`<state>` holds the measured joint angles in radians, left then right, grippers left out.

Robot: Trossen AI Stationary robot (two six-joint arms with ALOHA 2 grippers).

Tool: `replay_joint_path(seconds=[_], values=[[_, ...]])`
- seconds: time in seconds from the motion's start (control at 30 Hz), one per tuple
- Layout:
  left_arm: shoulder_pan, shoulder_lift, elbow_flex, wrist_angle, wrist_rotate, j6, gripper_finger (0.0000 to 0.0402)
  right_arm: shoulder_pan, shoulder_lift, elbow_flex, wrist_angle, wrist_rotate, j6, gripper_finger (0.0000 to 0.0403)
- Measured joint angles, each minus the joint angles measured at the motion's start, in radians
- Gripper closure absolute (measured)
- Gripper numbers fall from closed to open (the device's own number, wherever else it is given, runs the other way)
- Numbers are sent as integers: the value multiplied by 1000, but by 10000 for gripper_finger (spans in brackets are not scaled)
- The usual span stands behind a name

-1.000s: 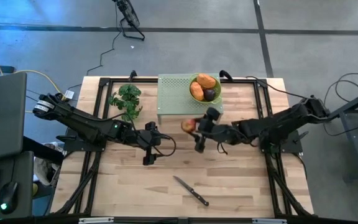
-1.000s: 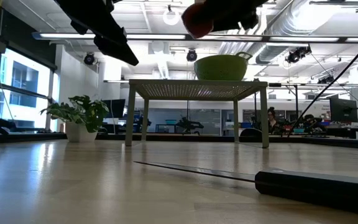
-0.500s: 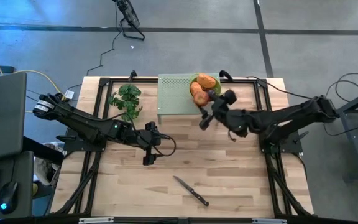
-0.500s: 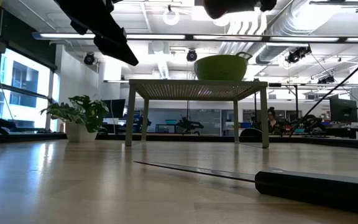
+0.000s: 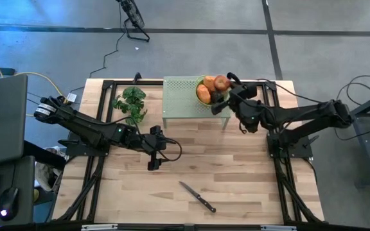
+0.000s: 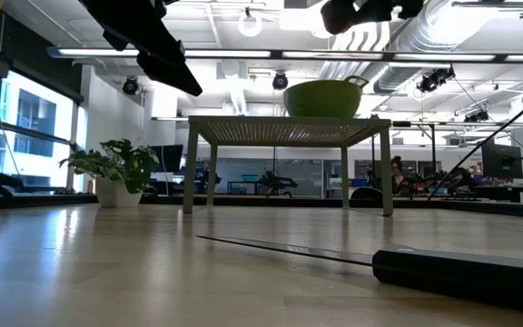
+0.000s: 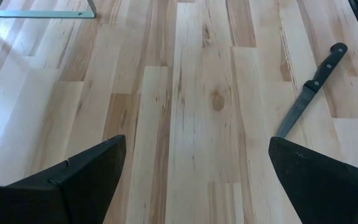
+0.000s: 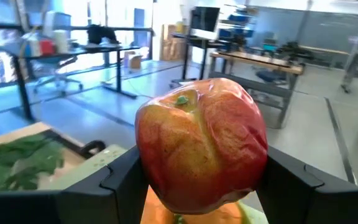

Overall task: Pick & Place Fruit
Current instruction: Put the red apple into the green strainer bowl on the top shelf

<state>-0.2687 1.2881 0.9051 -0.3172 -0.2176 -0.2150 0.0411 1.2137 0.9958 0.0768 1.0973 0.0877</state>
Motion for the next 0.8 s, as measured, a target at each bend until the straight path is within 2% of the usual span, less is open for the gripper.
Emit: replay_joint_path(seconds=[0.23, 0.53, 0.8], values=[[0, 0, 0, 0, 0, 0, 13, -63, 3, 0, -89, -10, 149, 167], [0, 0, 0, 0, 0, 0, 13, -154, 3, 0, -303, -188, 409, 166], [0, 0, 0, 0, 0, 0, 13, -195, 3, 0, -407, -292, 494, 166]])
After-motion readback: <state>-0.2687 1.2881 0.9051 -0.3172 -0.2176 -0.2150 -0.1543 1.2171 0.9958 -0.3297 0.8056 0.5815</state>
